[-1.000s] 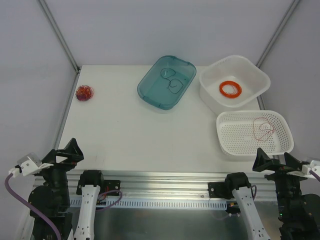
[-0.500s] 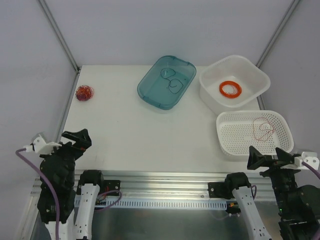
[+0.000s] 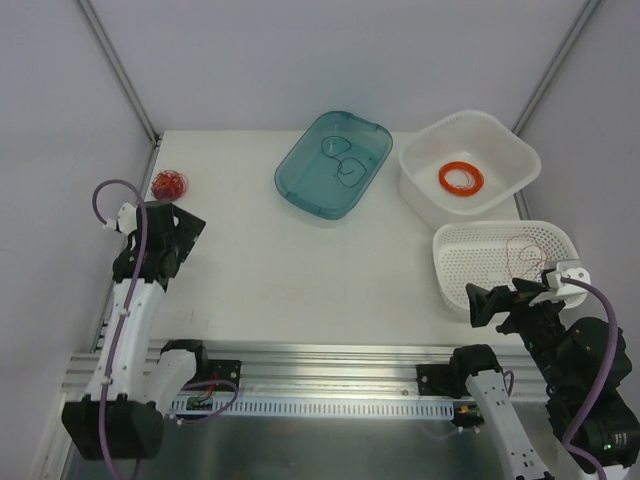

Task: Untangle the cables

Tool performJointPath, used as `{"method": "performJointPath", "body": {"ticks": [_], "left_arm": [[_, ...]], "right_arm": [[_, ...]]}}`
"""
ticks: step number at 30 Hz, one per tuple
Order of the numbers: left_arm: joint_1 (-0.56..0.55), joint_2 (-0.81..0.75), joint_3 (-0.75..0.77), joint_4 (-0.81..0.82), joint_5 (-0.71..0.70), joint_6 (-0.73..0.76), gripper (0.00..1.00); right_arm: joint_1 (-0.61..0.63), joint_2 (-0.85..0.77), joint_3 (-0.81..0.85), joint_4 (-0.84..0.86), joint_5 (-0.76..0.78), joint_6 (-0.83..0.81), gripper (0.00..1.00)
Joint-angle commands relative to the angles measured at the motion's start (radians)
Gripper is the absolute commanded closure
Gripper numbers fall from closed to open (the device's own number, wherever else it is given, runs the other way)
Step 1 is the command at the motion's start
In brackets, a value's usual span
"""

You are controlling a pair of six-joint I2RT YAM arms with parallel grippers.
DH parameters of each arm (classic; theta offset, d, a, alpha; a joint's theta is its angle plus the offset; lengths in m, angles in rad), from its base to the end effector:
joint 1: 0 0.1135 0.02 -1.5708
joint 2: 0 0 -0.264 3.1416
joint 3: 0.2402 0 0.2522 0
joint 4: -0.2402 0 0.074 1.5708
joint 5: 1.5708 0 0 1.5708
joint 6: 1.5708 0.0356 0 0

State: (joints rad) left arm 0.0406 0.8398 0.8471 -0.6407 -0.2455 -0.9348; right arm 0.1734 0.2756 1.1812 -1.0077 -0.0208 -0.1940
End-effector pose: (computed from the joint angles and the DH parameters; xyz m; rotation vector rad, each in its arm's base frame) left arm 0.1752 0.0158 0.3076 -1.1459 1.8687 -0.2356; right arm -0.0208 -0.0029 0.4039 -0.3210 1.6418 0.0018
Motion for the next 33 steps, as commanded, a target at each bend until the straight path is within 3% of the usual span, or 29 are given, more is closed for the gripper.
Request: {"method": "performJointPath", "body": {"ticks": [1, 7, 18, 23, 33], "left_arm": [[0.021, 0.176, 0.070, 0.183, -0.026, -0.061, 0.01], [0.128, 0.474, 0.182, 0.315, 0.040, -0.124, 0.01], [0.266, 0.968, 0.538, 0.345, 0.094, -0.142, 0.01], [0.278, 1.114, 0.694, 0.345, 0.081, -0.160, 0.01], [0.286, 1.335, 0.839, 0.346, 0.084, -0.206, 0.02]], "right_arm": [[-0.003, 0.039, 0.006, 0.055, -0.070, -0.024, 0.03], [-0.003, 0.080, 0.020, 0.038, -0.024, -0.056, 0.03], [-0.005, 0.157, 0.058, 0.043, -0.007, -0.050, 0.03], [-0.003, 0.209, 0.074, 0.041, -0.007, -0.062, 0.03], [-0.003, 0.275, 0.081, 0.064, -0.036, -0.050, 0.03]]}}
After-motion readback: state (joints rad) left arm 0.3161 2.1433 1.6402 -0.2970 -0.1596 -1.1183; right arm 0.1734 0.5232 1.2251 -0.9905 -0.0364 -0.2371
